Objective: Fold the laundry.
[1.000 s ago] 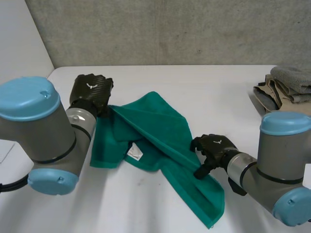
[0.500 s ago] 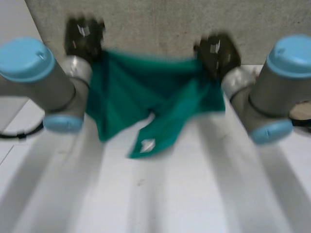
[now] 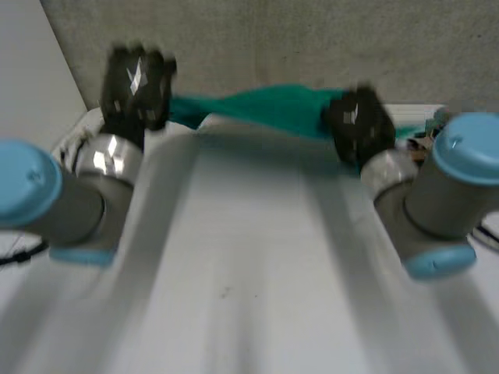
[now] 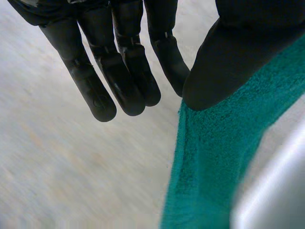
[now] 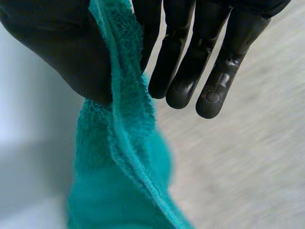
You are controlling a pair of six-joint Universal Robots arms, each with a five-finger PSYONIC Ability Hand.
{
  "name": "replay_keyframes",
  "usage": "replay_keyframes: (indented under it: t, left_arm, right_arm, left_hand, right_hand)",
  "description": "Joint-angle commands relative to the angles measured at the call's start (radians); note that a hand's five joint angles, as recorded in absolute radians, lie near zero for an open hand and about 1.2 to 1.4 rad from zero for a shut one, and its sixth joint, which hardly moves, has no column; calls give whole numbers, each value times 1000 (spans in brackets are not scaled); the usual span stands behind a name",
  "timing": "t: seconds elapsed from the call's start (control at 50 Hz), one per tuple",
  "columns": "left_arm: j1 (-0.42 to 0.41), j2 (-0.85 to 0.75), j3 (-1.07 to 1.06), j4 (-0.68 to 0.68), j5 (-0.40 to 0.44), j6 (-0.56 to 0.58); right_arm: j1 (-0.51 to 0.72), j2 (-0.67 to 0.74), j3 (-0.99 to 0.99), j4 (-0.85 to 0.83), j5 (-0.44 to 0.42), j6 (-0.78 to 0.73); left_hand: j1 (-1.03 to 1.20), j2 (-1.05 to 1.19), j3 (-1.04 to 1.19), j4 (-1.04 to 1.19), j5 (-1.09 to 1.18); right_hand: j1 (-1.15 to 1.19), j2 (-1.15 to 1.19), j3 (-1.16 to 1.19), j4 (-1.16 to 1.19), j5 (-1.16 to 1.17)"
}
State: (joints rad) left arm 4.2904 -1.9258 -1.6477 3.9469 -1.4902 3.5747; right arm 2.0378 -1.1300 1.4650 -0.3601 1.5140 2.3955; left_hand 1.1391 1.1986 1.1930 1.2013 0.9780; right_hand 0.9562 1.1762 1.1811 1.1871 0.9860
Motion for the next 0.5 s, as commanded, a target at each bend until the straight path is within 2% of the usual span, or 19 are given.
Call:
replay_keyframes:
  t: [0.02, 0.08, 0.12, 0.14, 0.16, 0.28, 0.36, 0.5]
  left_arm:
    - [-18, -59, -170, -17, 10, 4]
    - [-32, -110, -176, -40, 8, 25]
    - [-35, -120, -175, -49, 7, 41]
    - [-35, -122, -175, -54, 7, 48]
    - [-35, -122, -173, -60, 5, 62]
    - [-35, -108, -175, -63, 2, 75]
    - [-31, -94, -176, -64, 1, 70]
    - [-21, -98, -182, -66, 1, 70]
  right_arm:
    - [-5, 22, 158, 115, -1, 102]
    - [-7, 67, 167, 108, -1, 177]
    - [-7, 76, 164, 105, -1, 224]
    - [-14, 76, 160, 107, -1, 279]
    - [-24, 75, 160, 107, -1, 307]
    - [-139, 65, 176, 119, -6, 465]
    - [-208, 9, 205, 150, -34, 540]
    - [-332, -36, 253, 237, -210, 554]
  left_hand:
    - [257, 198, 203, 195, 244]
    - [257, 198, 203, 195, 244]
    - [257, 198, 203, 195, 244]
    - [257, 198, 203, 195, 244]
    - [257, 198, 203, 195, 244]
    - [257, 198, 203, 195, 244]
    - [257, 198, 203, 195, 244]
    - [257, 198, 203, 195, 244]
  right_hand:
    - [440, 220, 215, 209, 236]
    - [397, 178, 173, 167, 193]
    - [-44, -264, -269, -275, -248]
    - [-442, -661, -666, -672, -646]
    - [-515, -735, -740, -746, -720]
    - [-645, -865, -870, -876, -849]
    - [-648, -868, -873, -879, -852]
    - [-619, -839, -844, -850, -823]
